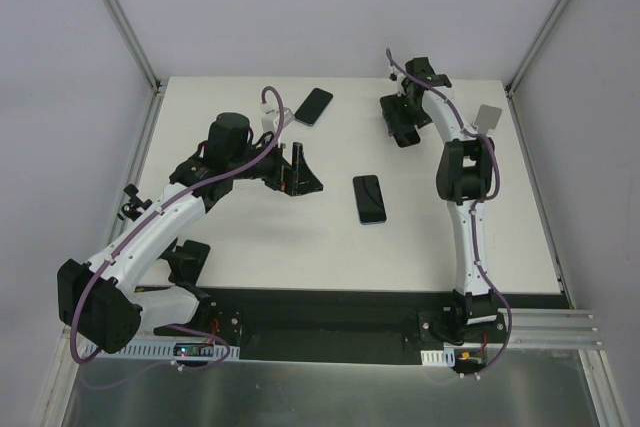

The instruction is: Place the phone on the phone stand

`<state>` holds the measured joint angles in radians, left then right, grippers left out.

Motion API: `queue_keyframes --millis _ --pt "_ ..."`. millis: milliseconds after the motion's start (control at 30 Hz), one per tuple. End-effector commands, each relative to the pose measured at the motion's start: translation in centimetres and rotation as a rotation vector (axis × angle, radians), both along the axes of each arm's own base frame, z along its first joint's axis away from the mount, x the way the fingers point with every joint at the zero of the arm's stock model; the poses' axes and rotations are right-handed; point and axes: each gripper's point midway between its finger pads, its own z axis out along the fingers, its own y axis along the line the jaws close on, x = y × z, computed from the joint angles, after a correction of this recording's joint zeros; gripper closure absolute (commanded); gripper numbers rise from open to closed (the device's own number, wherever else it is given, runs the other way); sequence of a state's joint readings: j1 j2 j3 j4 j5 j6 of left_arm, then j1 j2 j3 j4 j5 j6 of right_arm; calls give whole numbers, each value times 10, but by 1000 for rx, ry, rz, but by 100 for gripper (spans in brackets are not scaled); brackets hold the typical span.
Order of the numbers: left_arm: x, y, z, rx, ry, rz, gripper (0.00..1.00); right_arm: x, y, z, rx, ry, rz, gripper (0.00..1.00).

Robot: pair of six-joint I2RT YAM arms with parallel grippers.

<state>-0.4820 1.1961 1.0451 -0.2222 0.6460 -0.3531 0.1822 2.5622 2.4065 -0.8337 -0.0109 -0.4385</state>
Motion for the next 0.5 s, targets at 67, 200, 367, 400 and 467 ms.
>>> queue_keyframes --millis 67,200,367,400,467 --pt "5 0 23 -43 -65 -4 6 -16 -5 -10 26 82 37 3" --pt "5 -1 23 -44 -64 -6 6 -18 -6 -13 0 92 37 3" --pt "6 0 24 -45 -67 -4 6 -19 -2 -14 -48 87 68 12" --pt "5 -1 23 -44 -64 -6 6 -20 0 -14 -51 90 77 14" --pt "5 -1 23 -45 -64 -8 6 -24 1 -13 -48 102 84 23"
